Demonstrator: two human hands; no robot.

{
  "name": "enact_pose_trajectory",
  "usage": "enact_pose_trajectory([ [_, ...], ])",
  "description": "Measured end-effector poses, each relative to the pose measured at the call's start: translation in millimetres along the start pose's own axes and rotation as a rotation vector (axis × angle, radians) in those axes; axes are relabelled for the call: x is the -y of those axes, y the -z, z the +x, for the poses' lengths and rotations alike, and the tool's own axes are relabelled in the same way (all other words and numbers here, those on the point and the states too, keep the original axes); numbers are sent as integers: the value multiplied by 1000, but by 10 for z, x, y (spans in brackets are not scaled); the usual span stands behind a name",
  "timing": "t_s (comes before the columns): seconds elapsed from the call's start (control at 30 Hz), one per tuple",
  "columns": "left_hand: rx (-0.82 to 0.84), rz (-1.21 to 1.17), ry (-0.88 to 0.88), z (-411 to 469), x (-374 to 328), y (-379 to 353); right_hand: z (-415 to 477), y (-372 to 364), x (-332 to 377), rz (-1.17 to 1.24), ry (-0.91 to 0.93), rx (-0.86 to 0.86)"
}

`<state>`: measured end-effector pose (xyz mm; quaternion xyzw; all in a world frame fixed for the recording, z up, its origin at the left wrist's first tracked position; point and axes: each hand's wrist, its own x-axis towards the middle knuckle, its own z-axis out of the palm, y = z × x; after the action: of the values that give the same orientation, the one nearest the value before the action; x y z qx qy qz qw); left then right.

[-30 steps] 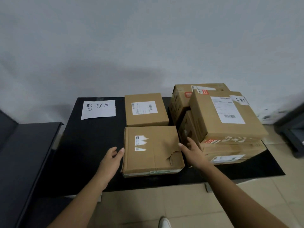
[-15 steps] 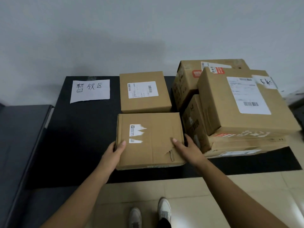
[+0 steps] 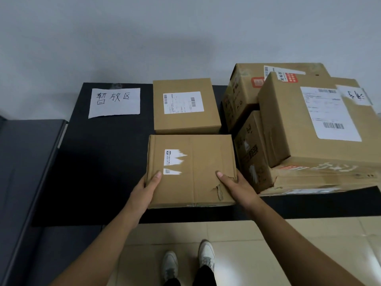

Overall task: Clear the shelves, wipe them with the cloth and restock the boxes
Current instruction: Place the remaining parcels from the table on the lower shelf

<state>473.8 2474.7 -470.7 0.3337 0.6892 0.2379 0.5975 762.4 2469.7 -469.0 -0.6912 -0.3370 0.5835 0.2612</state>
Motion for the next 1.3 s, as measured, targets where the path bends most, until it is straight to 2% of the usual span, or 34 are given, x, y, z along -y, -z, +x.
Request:
enact_pose_trajectory([
  [0.27, 1, -54, -75, -269, -30, 82, -268, 6, 152, -39, 103, 22],
  [0.67, -97, -134, -202, -1013, -304, 733, -867, -379, 927, -112, 291, 109],
  [0.83, -221, -201, -216, -1422, -323, 1065, -1017, -662, 1268, -157, 345, 200],
  [0.93, -352, -284, -228, -1692, -263, 1216, -1099, -887, 1507, -233, 401, 264],
  [1.17, -641, -421, -224, -2505, 175, 1480, -1456, -1577, 1851, -397, 493, 543],
  [1.3, -784, -510, -196, -3065, 555, 1523, -1797, -2056, 1817, -492, 525, 682],
])
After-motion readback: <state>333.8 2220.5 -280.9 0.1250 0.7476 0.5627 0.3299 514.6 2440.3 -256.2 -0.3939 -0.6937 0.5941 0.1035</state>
